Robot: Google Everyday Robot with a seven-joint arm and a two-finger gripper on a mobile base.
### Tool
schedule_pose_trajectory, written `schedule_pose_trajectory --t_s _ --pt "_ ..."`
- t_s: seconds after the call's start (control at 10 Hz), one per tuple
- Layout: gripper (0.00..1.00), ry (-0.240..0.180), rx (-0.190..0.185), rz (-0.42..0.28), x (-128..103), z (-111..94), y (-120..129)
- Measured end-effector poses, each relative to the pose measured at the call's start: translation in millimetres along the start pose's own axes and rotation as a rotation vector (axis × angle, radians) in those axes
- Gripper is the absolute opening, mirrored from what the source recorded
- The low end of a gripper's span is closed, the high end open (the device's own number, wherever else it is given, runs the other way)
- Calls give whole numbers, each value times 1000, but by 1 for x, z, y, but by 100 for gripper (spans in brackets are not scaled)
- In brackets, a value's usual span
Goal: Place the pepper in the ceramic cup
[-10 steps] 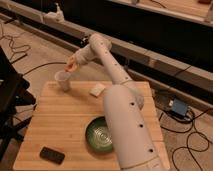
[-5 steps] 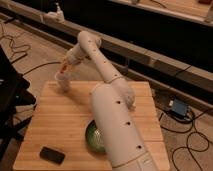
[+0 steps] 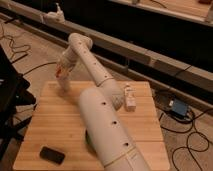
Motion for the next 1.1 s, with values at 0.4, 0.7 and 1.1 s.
schedule_pose_trajectory --t_s 0.4,0.7,1.1 --pt "63 -1 27 36 13 -7 -3" --pt "63 -1 42 54 21 -11 -3" --pt "63 -12 55 61 23 -13 -4"
